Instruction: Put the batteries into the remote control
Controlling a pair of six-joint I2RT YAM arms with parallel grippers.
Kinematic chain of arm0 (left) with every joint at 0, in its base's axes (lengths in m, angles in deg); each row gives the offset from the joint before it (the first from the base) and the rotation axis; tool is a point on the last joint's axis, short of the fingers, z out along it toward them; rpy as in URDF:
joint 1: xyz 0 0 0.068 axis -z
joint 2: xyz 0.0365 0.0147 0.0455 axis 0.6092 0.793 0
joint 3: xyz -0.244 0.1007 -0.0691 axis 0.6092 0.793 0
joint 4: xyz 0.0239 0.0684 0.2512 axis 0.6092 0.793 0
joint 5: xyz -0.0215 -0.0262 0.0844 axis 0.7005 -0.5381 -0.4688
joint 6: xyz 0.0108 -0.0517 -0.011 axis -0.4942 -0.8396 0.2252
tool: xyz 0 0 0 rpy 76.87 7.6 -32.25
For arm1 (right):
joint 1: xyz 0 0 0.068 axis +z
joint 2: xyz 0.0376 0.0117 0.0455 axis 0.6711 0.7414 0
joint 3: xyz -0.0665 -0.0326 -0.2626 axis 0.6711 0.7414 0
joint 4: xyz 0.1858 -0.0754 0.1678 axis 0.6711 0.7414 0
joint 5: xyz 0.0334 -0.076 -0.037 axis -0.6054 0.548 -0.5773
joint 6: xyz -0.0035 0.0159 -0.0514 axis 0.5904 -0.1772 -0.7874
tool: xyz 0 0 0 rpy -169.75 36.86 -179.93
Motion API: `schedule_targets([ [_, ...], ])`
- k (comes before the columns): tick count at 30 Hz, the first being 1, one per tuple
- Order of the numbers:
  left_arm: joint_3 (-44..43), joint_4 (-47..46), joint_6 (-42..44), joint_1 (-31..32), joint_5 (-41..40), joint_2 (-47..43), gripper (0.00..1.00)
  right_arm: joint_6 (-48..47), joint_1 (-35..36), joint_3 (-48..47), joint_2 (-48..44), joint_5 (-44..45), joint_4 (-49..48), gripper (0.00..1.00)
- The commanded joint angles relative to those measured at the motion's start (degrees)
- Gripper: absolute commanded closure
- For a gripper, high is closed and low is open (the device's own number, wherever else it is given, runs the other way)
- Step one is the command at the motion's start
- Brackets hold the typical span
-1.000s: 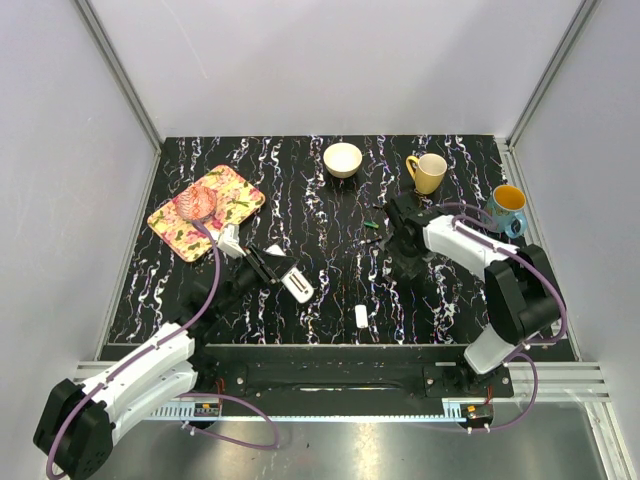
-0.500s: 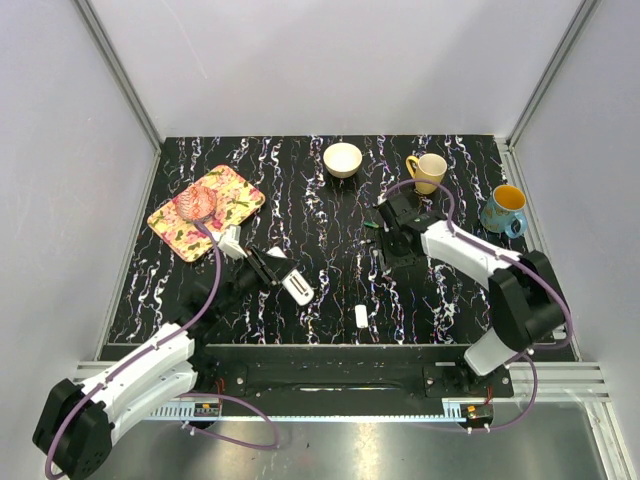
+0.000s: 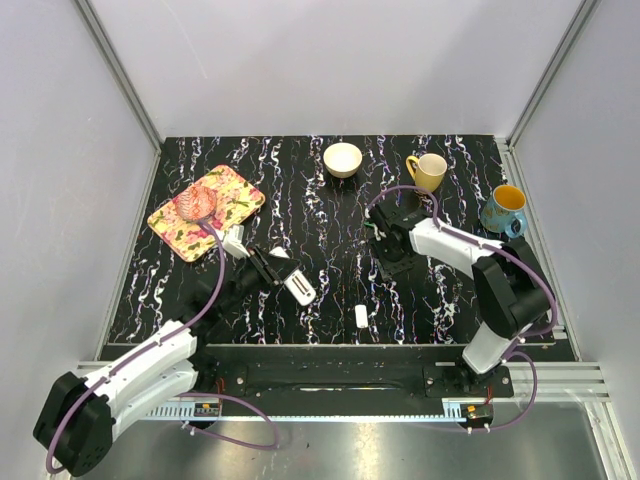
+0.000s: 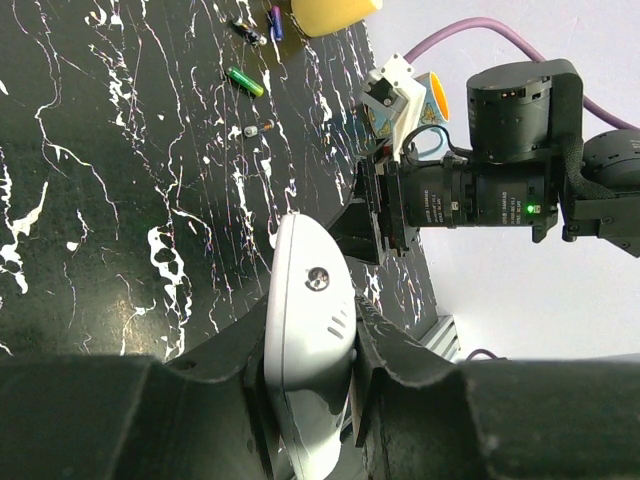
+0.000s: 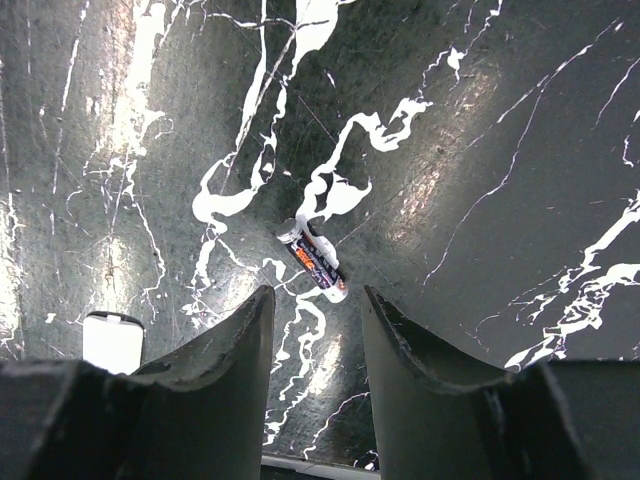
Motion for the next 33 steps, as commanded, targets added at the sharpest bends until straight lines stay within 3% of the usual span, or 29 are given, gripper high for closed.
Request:
schedule_targets([
  [1, -0.71, -5.19, -0.33, 0.36, 1.15, 0.75, 1.00, -1.14, 0.73, -2.88, 1.62, -1.38, 1.62, 0.54],
  [22, -0.53, -5.63, -0.24, 0.37, 1.15, 1.28, 1.00, 3.34, 0.73, -5.00, 7.42, 0.03, 4.35, 0.75],
  [27, -0.88, -5.54, 0.11, 0.37, 1.24, 1.54, 1.00, 6.77, 0.73, -3.33, 6.11, 0.21, 3.91, 0.59],
  [33, -0.88, -5.89, 0.02, 0.45, 1.59, 2.24, 1.00, 8.44, 0.73, -1.66, 5.22, -0.58, 3.12, 0.59],
])
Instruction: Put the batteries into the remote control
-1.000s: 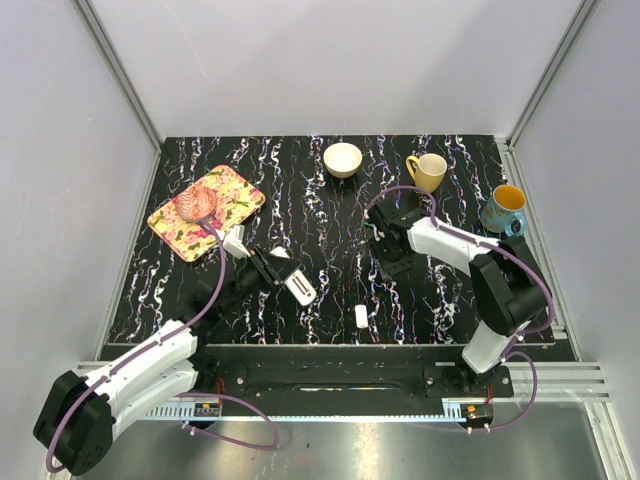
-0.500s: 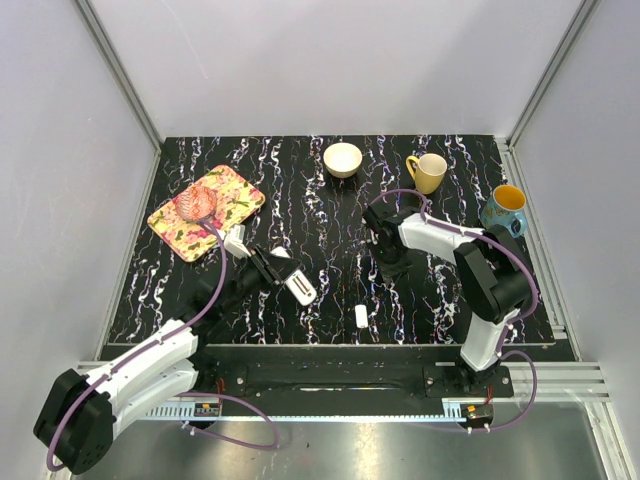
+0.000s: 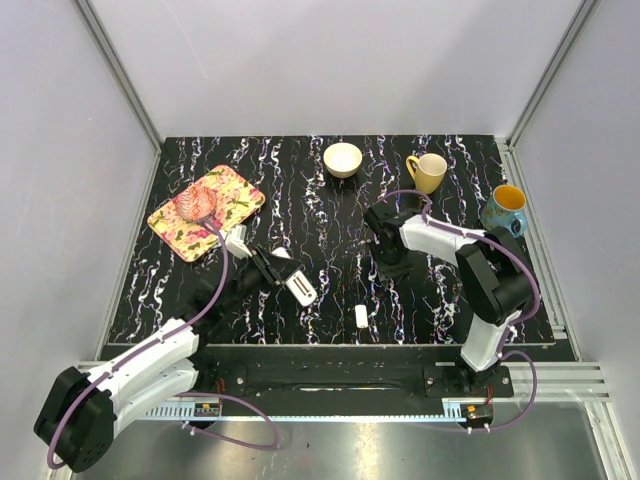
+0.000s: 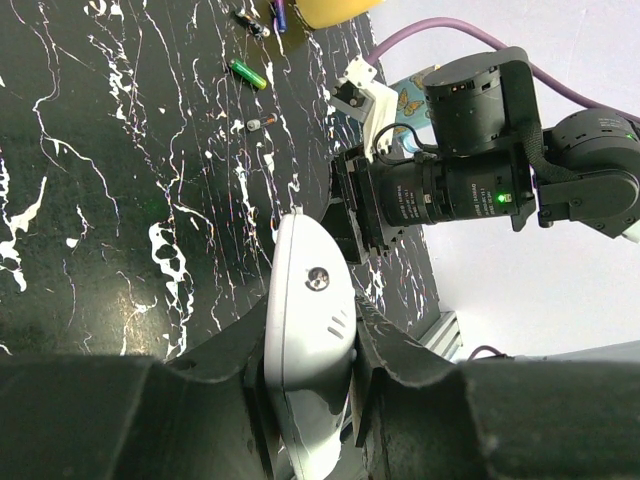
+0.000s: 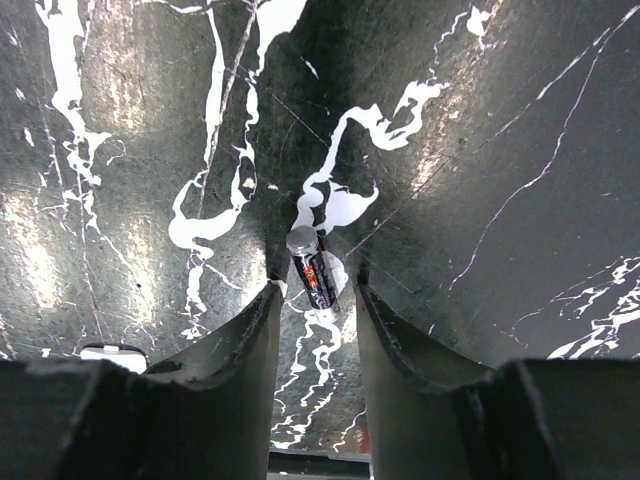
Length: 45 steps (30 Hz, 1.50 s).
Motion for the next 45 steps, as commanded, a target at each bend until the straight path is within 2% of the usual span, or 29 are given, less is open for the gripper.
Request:
schedule_targets([
  [1, -0.88, -4.67, 0.02, 0.15, 1.19, 0.34, 1.00, 2.47, 0.58, 1.36, -1.77, -0.80, -0.51, 0.60],
  [4, -0.88, -4.58, 0.02, 0.23, 1.11, 0.17, 1.00, 3.18, 0.75, 1.80, -2.12, -0.98, -0.51, 0.62],
  [9, -0.79, -4.76, -0.06, 0.15, 1.11, 0.25, 1.00, 4.23, 0.66, 2.50, -1.51, -0.63, -0.86, 0.75],
  [11, -0.79, -4.67, 0.02, 0.23, 1.19, 0.17, 1.00, 4.84, 0.66, 2.94, -1.51, -0.19, -1.04, 0.83],
  [12, -0.79, -4.67, -0.06, 0.15, 1.11, 0.08, 1.00, 5.02, 0.75, 3.20, -1.77, 0.07, -1.21, 0.96],
  [13, -0.79, -4.67, -0.07, 0.15, 0.93, 0.17, 1.00, 5.46, 0.66, 3.47, -2.03, 1.20, -1.13, 1.00],
  [16, -1.06, -5.02, -0.59, 0.23, 0.75, 0.69, 1.00, 7.13, 0.75, 3.65, -4.93, 2.70, 0.62, 1.00],
  [21, -1.23, -10.54, -4.28, 0.23, 0.05, 4.20, 1.00, 11.35, 4.52, -0.21, -17.75, 0.96, 7.48, 1.00],
  [25, -2.20, -18.62, -7.35, 0.23, 1.19, 10.52, 1.00, 12.14, 13.12, -11.69, -23.13, -2.73, 17.23, 1.00],
  [27, -2.55, -21.27, -9.38, 0.32, 2.33, 12.64, 1.00, 11.71, 15.33, -15.93, -22.78, -3.35, 20.66, 1.00],
  [30, -2.82, -25.58, -11.66, 0.32, 4.00, 16.16, 1.00, 10.30, 17.97, -21.57, -20.15, -10.63, 26.19, 1.00],
  [32, -2.55, -29.26, -13.24, 0.41, 4.88, 18.27, 1.00, 9.42, 19.37, -23.07, -18.39, -14.59, 26.47, 1.00],
  [40, -1.58, -49.46, -19.13, 0.32, 12.61, 26.43, 1.00, 6.34, 21.67, -31.84, -13.90, -15.66, 30.78, 1.00],
  [45, -1.85, -59.06, -24.32, 0.32, 14.73, 32.15, 1.00, 5.99, 22.46, -36.51, -10.92, -16.80, 34.90, 1.00],
])
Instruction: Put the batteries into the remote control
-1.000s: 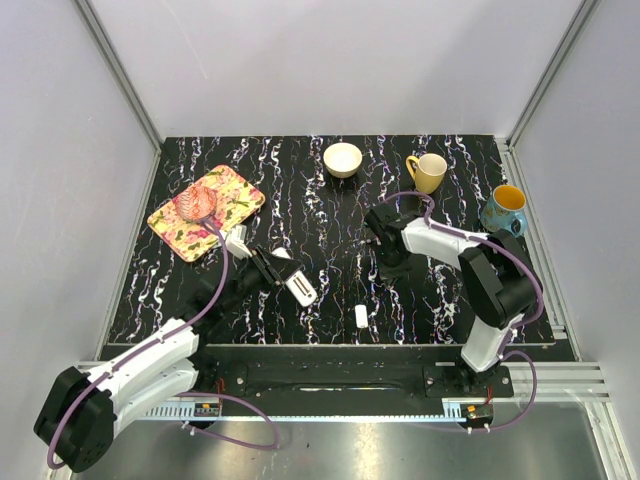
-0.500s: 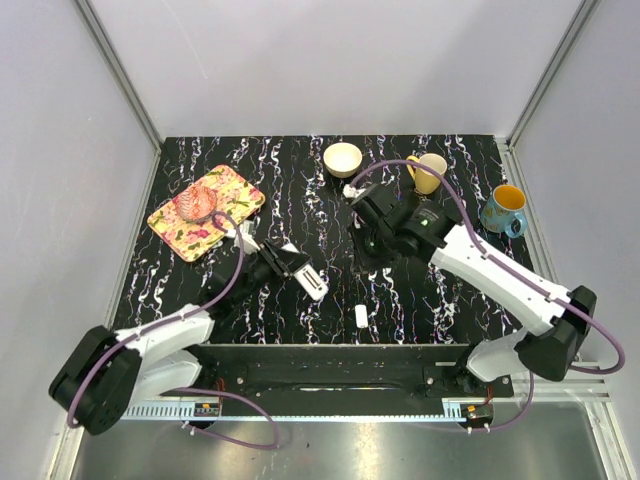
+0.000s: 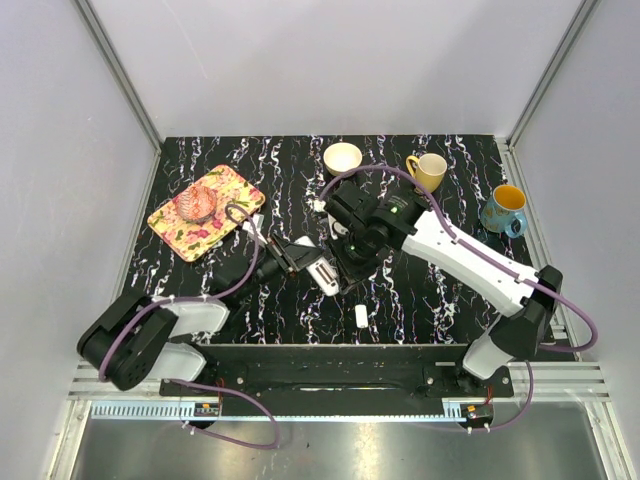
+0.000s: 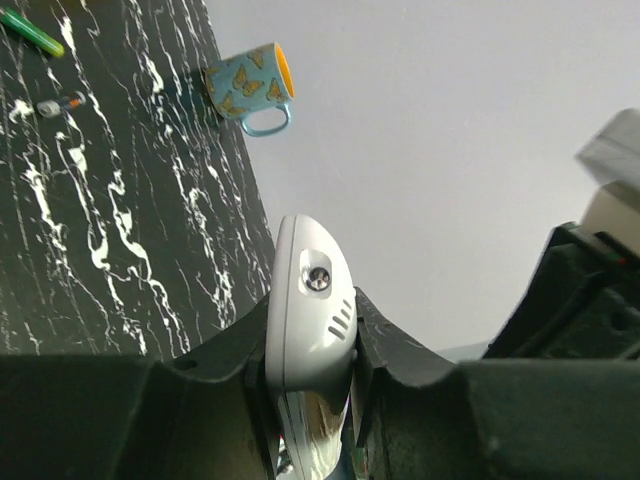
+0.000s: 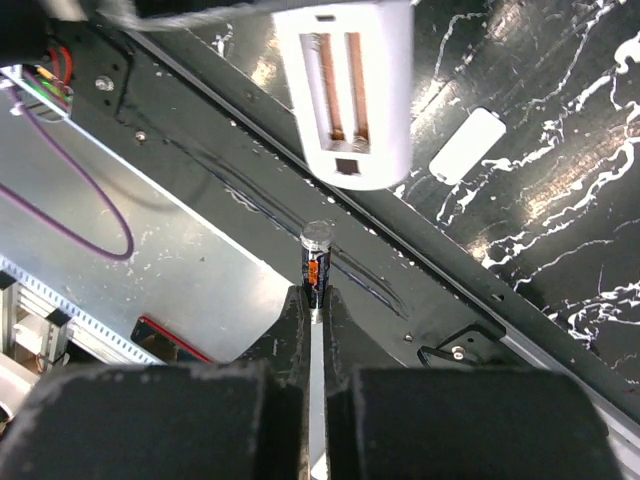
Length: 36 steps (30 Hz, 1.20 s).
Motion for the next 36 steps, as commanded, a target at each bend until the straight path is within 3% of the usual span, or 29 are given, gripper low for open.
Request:
schedule_targets([
  [1, -1.80, -18.32, -5.87, 0.19, 3.82, 4.90, 1.00, -1.83, 0.95, -6.64, 1.39, -2.59, 5.23, 1.00],
  [9, -3.04, -17.65, -6.06, 0.72, 4.00, 5.88, 1.00, -3.42, 0.95, -9.02, 6.58, -2.24, 8.48, 1.00],
  [25, -4.18, -1.30, 3.35, 3.62, 3.03, -3.26, 1.00, -3.77, 0.87, -9.90, 9.66, -1.89, 7.61, 1.00],
  [36, -4.53, -3.04, 3.09, 4.59, 3.56, -2.03, 1.00, -3.24, 0.87, -9.37, 9.66, -1.63, 6.03, 1.00],
])
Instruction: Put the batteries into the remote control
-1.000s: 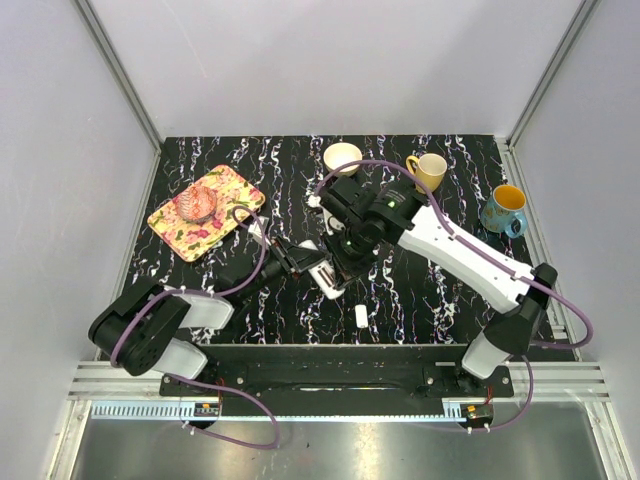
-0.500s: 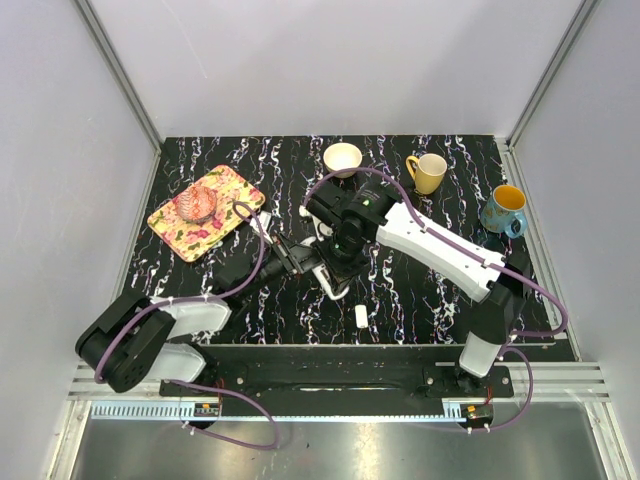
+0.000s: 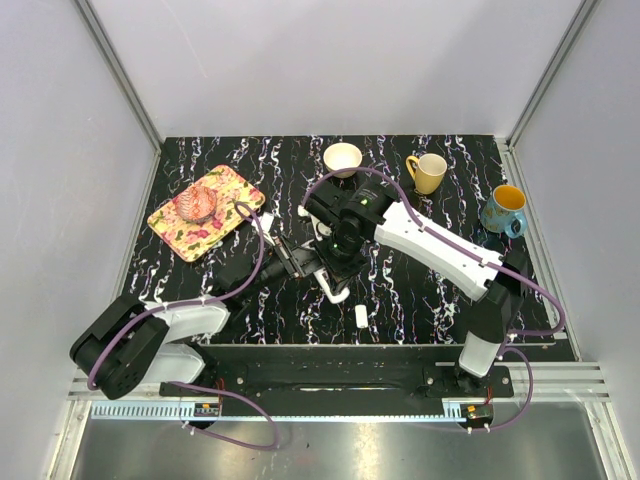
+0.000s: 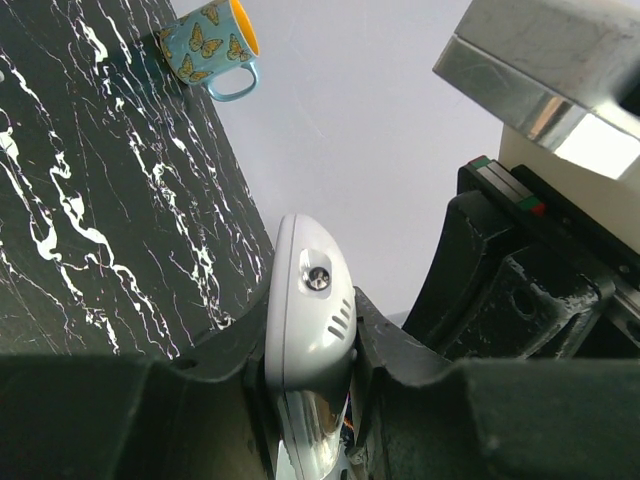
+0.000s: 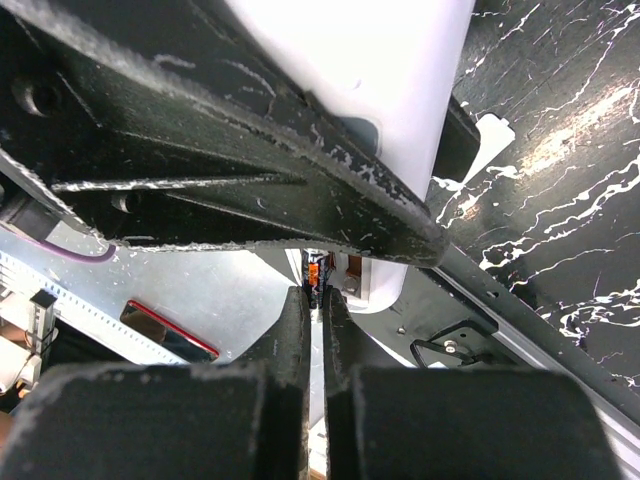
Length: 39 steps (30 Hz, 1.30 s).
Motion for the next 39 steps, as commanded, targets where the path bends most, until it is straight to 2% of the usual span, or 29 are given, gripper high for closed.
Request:
schedule_targets([
  [1, -2.35, -4.53, 0.05, 0.83, 0.39, -0.20, 1.00, -0.14, 0.34, -1.22, -0.16, 0.42, 1.67, 1.00],
  [39, -1.47, -20.62, -9.70, 3.64, 4.61, 3.85, 1.00, 0.13, 0.43, 3.35, -1.30, 11.32, -3.60, 1.00],
])
